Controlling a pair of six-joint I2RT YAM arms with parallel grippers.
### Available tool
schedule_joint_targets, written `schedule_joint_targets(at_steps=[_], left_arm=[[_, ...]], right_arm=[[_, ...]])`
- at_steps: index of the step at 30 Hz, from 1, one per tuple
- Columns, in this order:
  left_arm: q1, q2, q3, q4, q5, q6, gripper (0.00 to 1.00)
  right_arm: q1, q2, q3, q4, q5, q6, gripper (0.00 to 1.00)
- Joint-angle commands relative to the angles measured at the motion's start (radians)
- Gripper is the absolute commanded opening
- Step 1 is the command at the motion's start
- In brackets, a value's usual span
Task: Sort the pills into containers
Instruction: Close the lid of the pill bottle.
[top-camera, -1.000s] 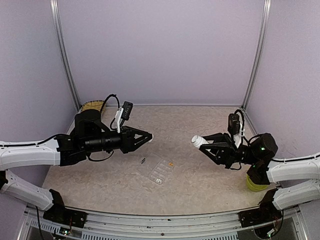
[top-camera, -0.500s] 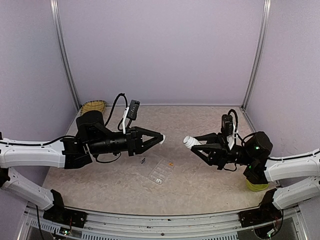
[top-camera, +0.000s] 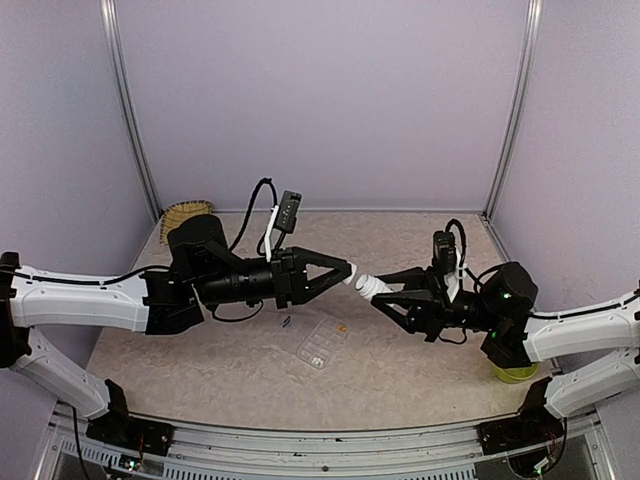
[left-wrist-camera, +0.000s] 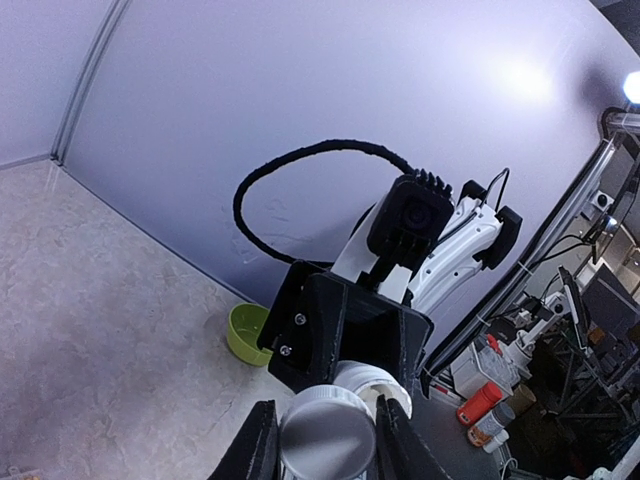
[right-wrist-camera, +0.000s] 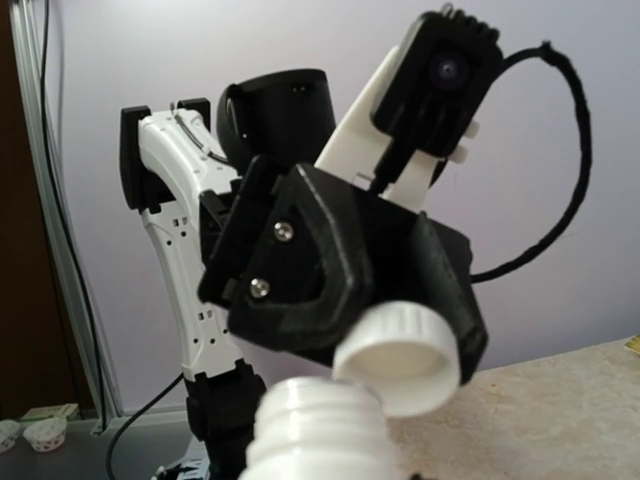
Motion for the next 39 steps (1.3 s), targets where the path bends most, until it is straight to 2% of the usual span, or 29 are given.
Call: schedule_joint_targets(at_steps=[1,21,27,32,39], left_arm=[[-0.020,0.022,0.036,0.037,0.023,-0.009,0.23],[-0.046,0.067,0.070,0.049,0.065,-0.031,0.23],[-0.056,0.080,0.072,0.012,0.012,-0.053,0.23],[-0.056,0.095,0.076,-0.036,-0.054,-0.085,0.23],[-0.055,0.149,0.131,-0.173,-0.115,-0.123,0.23]], right_arm=[[0.015,0.008,0.030,-0.009,0.018,-0.020,0.13],[0.018,0.004,0.024,-0.019,0.025,-0.031,0.13],[0.019,-0.004,0.031,-0.057,0.056,-0.051,0.13],[0.036,-0.027,0.039,-0.121,0.117,-0.101,0.13],[0.098,-0.072,0.067,-0.243,0.281,-0.244,0.13]])
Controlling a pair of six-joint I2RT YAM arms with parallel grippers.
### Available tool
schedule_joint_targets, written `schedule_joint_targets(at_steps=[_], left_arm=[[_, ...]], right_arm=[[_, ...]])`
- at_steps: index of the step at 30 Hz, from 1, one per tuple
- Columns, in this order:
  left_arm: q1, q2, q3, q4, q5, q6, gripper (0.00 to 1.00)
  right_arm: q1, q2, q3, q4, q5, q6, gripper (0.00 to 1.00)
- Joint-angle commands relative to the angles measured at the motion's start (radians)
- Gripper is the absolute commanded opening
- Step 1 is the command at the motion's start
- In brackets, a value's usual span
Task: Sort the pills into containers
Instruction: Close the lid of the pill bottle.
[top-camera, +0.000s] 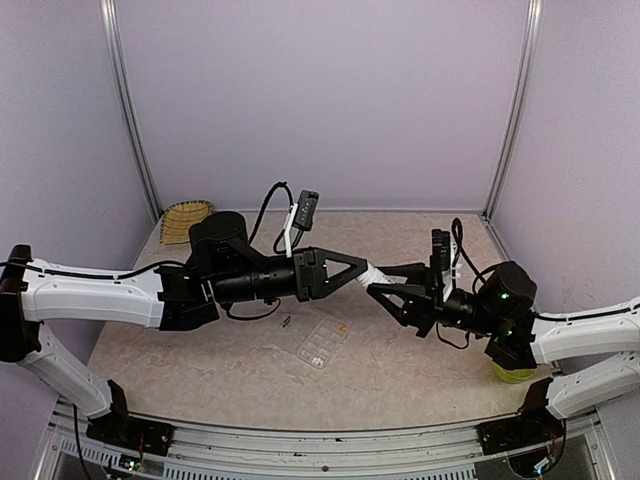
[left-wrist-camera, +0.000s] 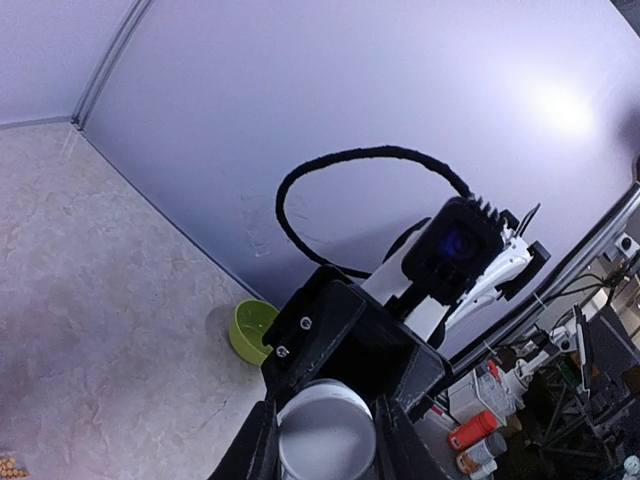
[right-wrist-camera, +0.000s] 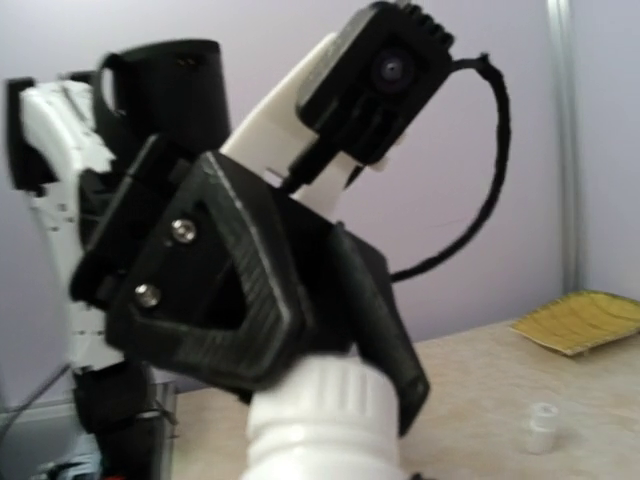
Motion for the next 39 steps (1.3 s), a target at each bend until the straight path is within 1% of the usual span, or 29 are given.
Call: schedule_joint_targets(at_steps=[1,5,8,10,14,20,24,26,30,31,39], left_arm=[[-0.017,0.071,0.052,-0.131,-0.041,-0.038,0.23],[-0.015,0.088,0.066,-0.169,-0.060,-0.057,0.23],[-0.012,0.090,0.062,-0.164,-0.057,-0.058,0.23],[-0.012,0.090,0.054,-0.155,-0.055,-0.059,0.24],[-0.010,0.084,0.036,-0.111,-0.035,-0.059,0.29],[0.004,0.067,0.031,-0.106,-0.031,-0.038,0.45],[0.027,0.034,0.021,-0.102,-0.035,-0.028,0.58],[0.035,0.015,0.020,-0.103,-0.035,-0.015,0.68],[0.042,-0.023,0.017,-0.107,-0.037,0.020,0.95],[0.042,-0.030,0.014,-0.105,-0.036,0.026,0.98],[0.029,-0.051,-0.003,-0.045,0.022,0.034,0.99]], right_arm=[[0.072,-0.025,0.065,-0.109,0.104,-0.124,0.13],[0.104,-0.029,0.085,-0.160,0.192,-0.181,0.13],[0.114,-0.029,0.087,-0.165,0.210,-0.195,0.13],[0.116,-0.041,0.076,-0.144,0.225,-0.188,0.13],[0.115,-0.086,0.040,-0.079,0.233,-0.170,0.13],[0.115,-0.103,0.055,-0.107,0.162,-0.159,0.13],[0.115,-0.117,0.048,-0.105,0.153,-0.143,0.13],[0.115,-0.121,0.047,-0.110,0.157,-0.140,0.13],[0.116,-0.124,0.046,-0.117,0.174,-0.126,0.13],[0.115,-0.122,0.046,-0.118,0.180,-0.122,0.13],[0.115,-0.099,0.054,-0.126,0.221,-0.114,0.13]])
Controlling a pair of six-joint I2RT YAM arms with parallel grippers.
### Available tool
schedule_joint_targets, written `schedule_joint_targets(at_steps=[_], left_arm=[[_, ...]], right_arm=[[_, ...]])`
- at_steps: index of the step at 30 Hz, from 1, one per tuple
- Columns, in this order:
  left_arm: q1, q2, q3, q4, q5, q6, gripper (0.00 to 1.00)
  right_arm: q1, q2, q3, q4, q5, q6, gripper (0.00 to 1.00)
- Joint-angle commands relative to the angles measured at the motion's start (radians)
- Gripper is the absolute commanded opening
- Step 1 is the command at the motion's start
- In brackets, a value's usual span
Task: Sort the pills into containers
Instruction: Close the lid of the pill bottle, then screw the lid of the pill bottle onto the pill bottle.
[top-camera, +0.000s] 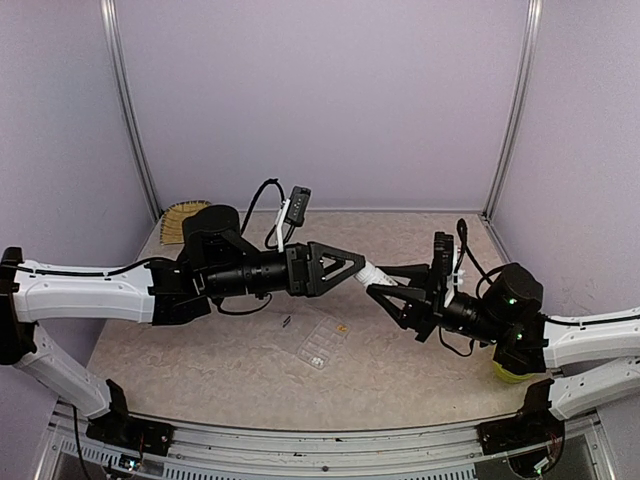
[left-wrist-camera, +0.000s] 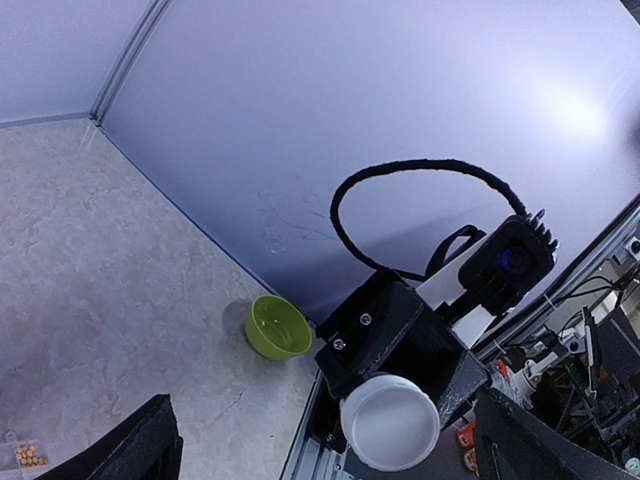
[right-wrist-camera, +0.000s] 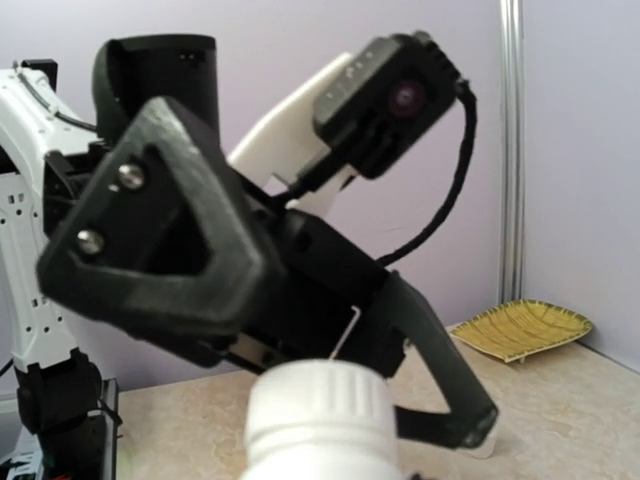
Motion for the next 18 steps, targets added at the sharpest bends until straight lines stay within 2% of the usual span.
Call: schedule_joint_targets(at_steps=[1,18], left_arm=[[-0.010,-0.016,-0.016,0.053,0.040,0.026,0.99],[-0.043,-0.008,-0.008,0.091,0.084,0.052,0.99]], right_arm=[[0.011,0.001,0.032,0.034,0.029,0.013,0.13],[0.012,0.064,0.072,-0.014,0.091,0.023,0.13]])
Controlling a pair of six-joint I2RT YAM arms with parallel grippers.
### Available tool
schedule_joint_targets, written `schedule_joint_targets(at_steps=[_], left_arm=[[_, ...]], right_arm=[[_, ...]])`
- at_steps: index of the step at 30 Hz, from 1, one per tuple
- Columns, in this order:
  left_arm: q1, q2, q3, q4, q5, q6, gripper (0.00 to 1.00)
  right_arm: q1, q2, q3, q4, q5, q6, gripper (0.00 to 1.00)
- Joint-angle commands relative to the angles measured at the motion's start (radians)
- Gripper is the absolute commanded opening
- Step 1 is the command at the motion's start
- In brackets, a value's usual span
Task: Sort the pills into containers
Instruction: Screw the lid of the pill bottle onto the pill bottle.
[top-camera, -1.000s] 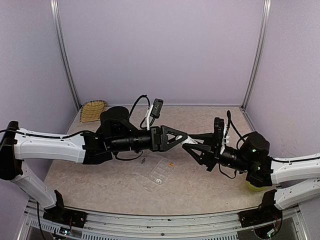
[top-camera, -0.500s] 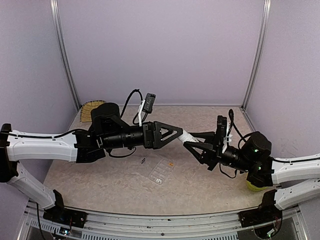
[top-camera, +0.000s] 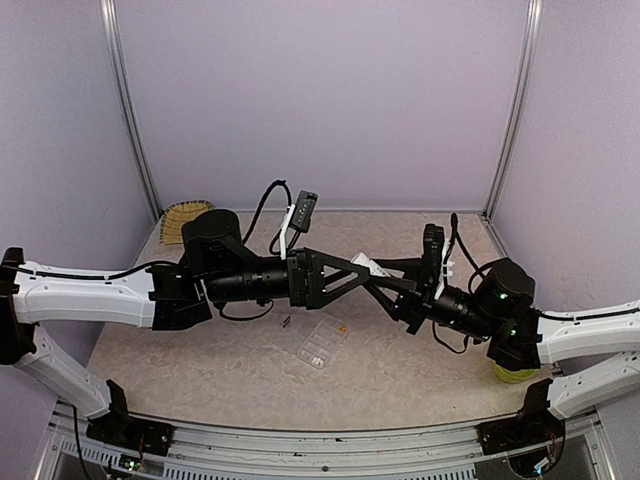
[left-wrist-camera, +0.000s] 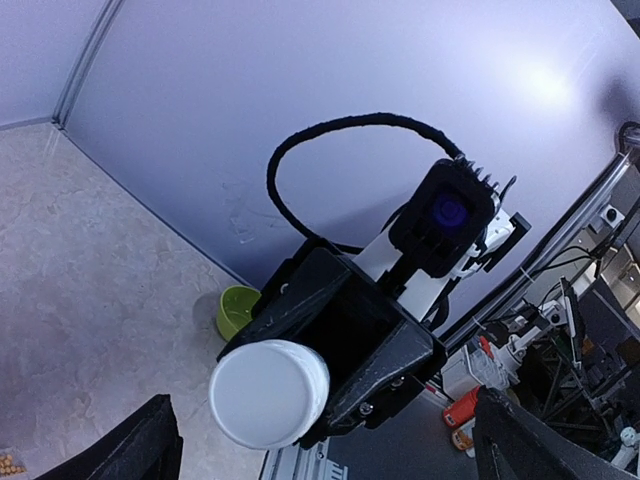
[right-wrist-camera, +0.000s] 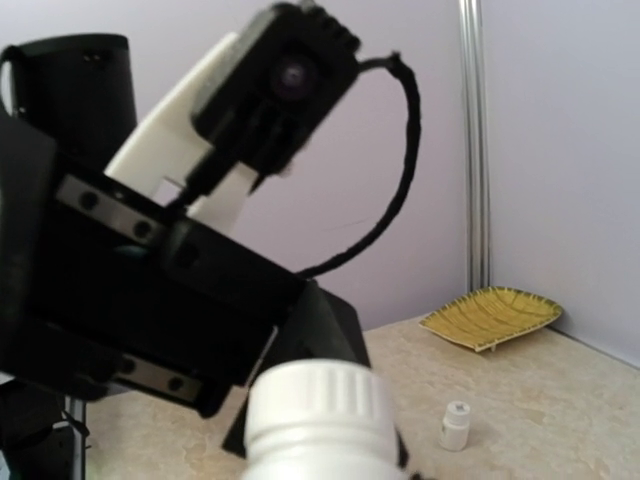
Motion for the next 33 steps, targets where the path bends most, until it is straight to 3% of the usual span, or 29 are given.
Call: schedule_joint_targets(at_steps=[1,33], left_arm=[[-0.013,-0.008,0.002,0.052,0.031,0.029,0.99],[-0.027,-0.019,0.003,0.059,0.023,0.058,0.97]], right_arm=[[0.012,0.014,0.032,-0.013,0.027,0.010,0.13],[0.053,0.165,0.083,-0.013,-0.038,0.028,0.13]])
